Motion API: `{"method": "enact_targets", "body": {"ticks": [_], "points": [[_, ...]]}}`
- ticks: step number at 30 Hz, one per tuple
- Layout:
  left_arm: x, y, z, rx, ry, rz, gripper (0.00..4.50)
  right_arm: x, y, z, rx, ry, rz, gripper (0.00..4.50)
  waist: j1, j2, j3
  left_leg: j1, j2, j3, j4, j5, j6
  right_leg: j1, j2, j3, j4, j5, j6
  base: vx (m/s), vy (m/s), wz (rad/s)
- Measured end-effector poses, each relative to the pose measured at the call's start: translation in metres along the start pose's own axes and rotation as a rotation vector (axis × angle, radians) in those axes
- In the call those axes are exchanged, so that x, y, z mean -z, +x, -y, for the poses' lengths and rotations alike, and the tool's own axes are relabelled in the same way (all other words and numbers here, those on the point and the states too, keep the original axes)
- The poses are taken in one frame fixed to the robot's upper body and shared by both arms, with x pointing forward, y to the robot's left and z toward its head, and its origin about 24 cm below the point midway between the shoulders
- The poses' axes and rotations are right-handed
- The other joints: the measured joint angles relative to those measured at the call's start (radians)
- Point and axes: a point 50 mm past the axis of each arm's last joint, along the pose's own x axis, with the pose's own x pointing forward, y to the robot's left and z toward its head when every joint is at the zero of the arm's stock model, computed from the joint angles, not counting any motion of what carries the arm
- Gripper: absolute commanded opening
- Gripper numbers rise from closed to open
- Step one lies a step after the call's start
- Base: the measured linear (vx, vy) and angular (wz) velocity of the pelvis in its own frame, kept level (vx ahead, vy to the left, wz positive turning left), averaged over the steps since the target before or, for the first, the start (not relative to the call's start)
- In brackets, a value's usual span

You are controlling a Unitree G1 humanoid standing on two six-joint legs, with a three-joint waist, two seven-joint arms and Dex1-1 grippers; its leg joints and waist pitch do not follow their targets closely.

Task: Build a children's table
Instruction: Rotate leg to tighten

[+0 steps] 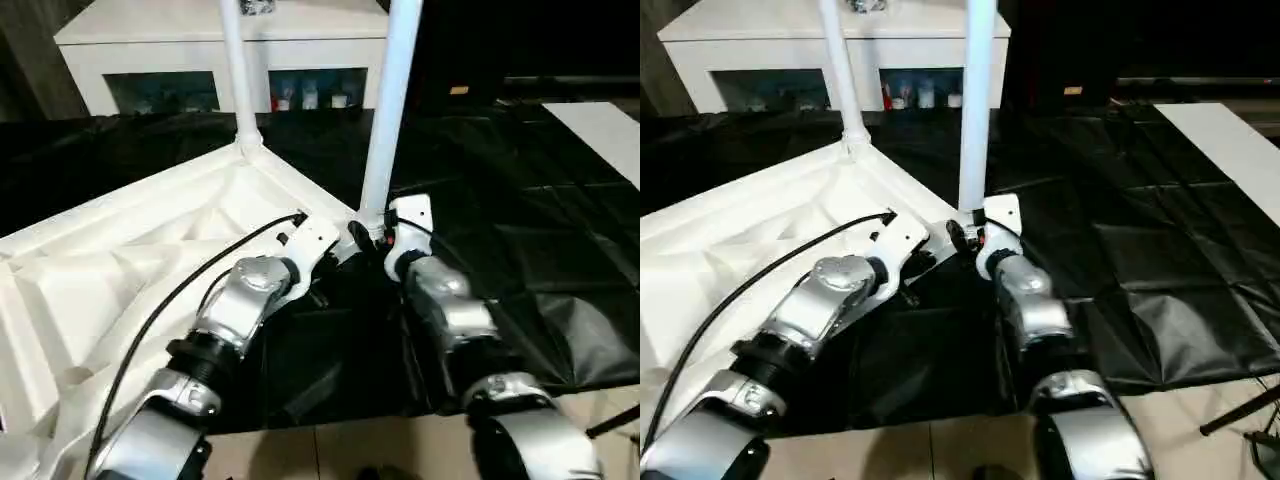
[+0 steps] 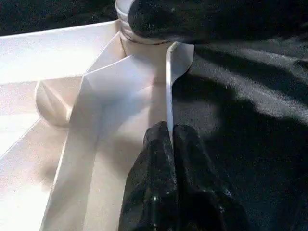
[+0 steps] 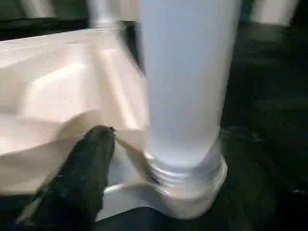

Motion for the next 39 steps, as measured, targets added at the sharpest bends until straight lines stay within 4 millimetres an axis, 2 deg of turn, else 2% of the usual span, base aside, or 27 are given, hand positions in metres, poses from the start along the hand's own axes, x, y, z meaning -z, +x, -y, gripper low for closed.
{"method": "enact_targets", "body": {"ticks": [4, 7, 11, 15, 21, 32, 39], "points": [[0.009, -0.017, -0.007, 0.093, 0.043, 0.008, 0.00, 0.001, -0.027, 0.017, -0.232, -0.145, -0.053, 3.69, 0.011, 0.000, 0.000, 0.000, 0.000, 0.000, -0.004, 0.001, 0.002, 0.001, 0.000, 0.000, 0.000, 0.001, -0.002, 0.000, 0.000, 0.00], [0.017, -0.033, -0.008, 0.228, 0.085, 0.012, 0.00, 0.011, -0.043, 0.026, -0.337, -0.181, -0.123, 3.69, 0.015, 0.001, 0.000, 0.000, 0.001, 0.000, -0.004, 0.001, 0.002, 0.000, 0.000, 0.000, 0.000, 0.001, -0.002, 0.000, 0.000, 0.00], [0.022, -0.048, -0.003, 0.383, 0.110, 0.002, 0.00, 0.012, -0.055, 0.029, -0.475, -0.204, -0.189, 3.69, 0.022, 0.000, 0.000, -0.001, 0.001, 0.000, -0.004, 0.001, 0.001, 0.001, 0.000, 0.002, 0.000, 0.001, -0.002, 0.000, 0.000, 0.00], [0.024, -0.050, -0.001, 0.437, 0.116, -0.005, 0.00, 0.013, -0.057, 0.026, -0.536, -0.156, -0.200, 3.69, 0.034, 0.000, 0.000, -0.002, 0.001, 0.002, -0.002, 0.000, 0.000, 0.001, -0.001, 0.007, 0.000, 0.001, -0.002, 0.000, 0.000, 0.00], [0.024, -0.051, 0.000, 0.453, 0.109, 0.000, 0.00, 0.014, -0.059, 0.024, -0.594, -0.152, -0.214, 3.69, 0.035, 0.000, 0.000, -0.007, 0.001, 0.003, -0.001, 0.001, 0.001, 0.002, -0.002, 0.008, 0.000, 0.001, -0.002, 0.000, 0.000, 0.00], [0.025, -0.052, 0.000, 0.460, 0.110, -0.004, 0.00, 0.016, -0.058, 0.024, -0.594, -0.131, -0.220, 2.77, 0.035, 0.000, 0.000, -0.007, 0.001, 0.002, -0.001, 0.001, 0.001, 0.002, -0.002, 0.008, 0.001, 0.000, -0.001, 0.000, 0.000, 0.00], [0.026, -0.052, -0.002, 0.428, 0.105, -0.009, 0.00, 0.017, -0.051, 0.022, -0.552, -0.117, -0.206, 2.70, 0.031, 0.000, 0.000, -0.007, 0.001, 0.002, 0.000, 0.002, 0.000, 0.002, -0.001, 0.008, 0.002, 0.000, -0.001, 0.000, 0.000, 0.00]]}}
